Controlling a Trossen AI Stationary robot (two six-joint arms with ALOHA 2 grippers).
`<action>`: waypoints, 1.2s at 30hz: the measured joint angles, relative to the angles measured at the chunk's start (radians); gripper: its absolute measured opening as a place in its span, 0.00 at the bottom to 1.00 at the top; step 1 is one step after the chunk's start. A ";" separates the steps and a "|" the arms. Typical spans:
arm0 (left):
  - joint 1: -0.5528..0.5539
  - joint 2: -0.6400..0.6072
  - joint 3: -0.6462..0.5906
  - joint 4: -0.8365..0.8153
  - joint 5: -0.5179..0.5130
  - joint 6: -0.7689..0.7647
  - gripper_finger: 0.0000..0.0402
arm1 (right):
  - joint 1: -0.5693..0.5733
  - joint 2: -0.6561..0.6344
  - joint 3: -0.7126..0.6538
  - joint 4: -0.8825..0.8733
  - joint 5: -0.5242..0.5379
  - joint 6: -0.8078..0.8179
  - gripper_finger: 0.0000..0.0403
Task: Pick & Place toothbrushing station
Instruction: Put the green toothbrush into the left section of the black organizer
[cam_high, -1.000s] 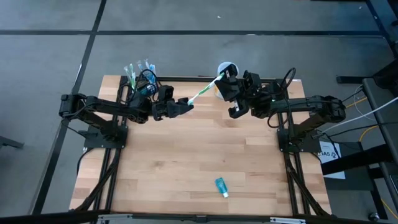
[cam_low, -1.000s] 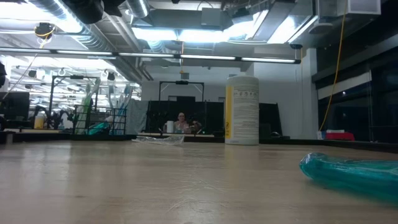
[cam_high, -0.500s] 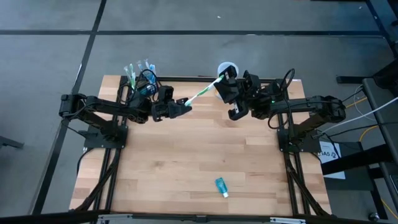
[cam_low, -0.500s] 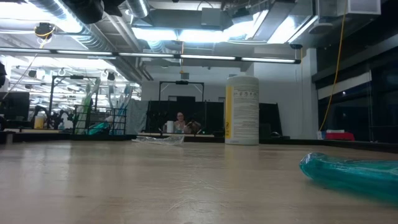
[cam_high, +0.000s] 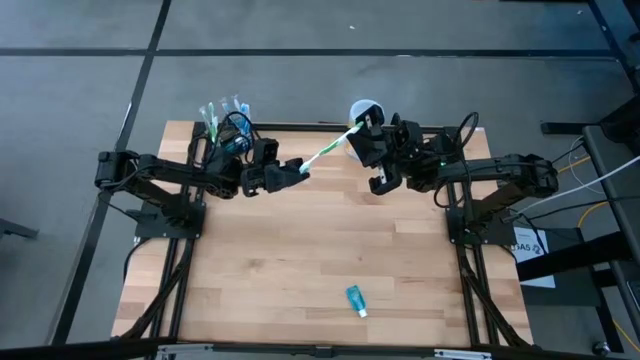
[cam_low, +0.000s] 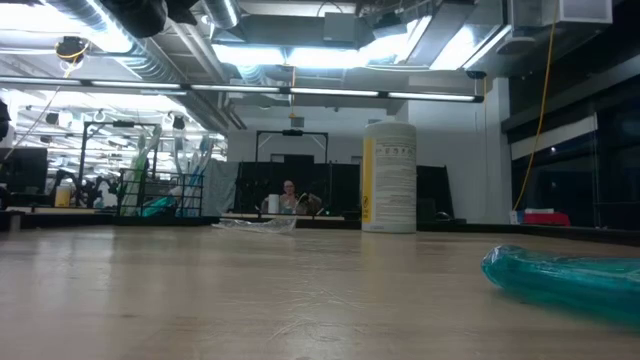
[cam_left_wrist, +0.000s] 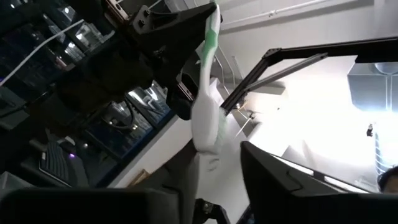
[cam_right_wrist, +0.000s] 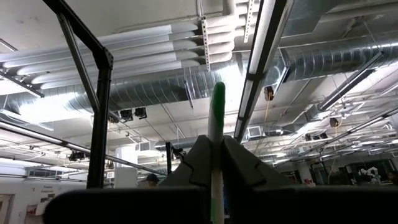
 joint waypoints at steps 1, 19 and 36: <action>0.001 0.000 0.000 -0.001 0.000 0.000 0.31 | 0.000 0.000 0.000 -0.001 0.000 0.000 0.04; 0.030 0.000 0.000 -0.028 -0.001 -0.005 0.31 | 0.004 -0.004 0.000 -0.014 0.004 0.004 0.04; 0.030 0.000 0.000 -0.032 0.000 0.018 0.07 | 0.003 -0.005 0.001 -0.022 0.023 0.004 0.04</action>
